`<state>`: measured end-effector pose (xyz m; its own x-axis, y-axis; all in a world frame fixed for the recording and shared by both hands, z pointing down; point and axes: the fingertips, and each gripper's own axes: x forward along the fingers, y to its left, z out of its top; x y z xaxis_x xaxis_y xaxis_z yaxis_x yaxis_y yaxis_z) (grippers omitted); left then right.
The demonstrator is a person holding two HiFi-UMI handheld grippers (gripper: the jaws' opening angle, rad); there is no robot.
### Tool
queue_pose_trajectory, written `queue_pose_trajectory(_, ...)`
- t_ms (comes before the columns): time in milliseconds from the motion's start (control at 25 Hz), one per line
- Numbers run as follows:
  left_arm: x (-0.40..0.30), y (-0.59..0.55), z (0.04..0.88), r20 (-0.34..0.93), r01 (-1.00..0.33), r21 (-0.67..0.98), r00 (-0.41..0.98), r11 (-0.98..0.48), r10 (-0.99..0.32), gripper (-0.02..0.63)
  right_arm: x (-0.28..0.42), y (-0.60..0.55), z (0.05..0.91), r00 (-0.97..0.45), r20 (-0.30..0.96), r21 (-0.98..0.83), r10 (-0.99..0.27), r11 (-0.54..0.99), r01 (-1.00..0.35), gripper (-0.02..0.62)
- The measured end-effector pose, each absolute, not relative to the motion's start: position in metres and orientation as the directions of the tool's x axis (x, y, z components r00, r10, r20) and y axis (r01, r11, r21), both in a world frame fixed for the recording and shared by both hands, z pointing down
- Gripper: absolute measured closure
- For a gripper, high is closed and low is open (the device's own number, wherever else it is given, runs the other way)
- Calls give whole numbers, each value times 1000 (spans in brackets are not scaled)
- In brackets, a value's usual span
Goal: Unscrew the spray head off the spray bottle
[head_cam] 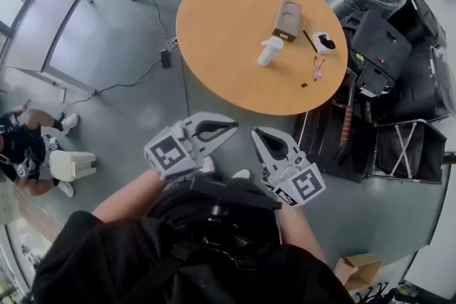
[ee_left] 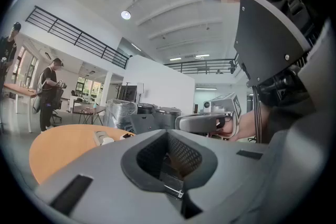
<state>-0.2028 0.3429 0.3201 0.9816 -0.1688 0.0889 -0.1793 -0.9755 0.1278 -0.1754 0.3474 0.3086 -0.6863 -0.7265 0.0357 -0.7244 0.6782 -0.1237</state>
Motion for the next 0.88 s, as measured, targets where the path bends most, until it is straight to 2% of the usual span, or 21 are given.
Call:
queue_pose_trajectory(400, -186, 318, 330, 95, -183, 138, 981, -973, -171, 606, -155, 319, 315, -683, 19, -122, -730, 676, -727, 604)
queue_pose_trajectory(880, -113, 269, 327, 97, -240, 129, 969, -962, -229, 606, -85, 268, 309, -726, -22, -122, -687, 723, -680, 604)
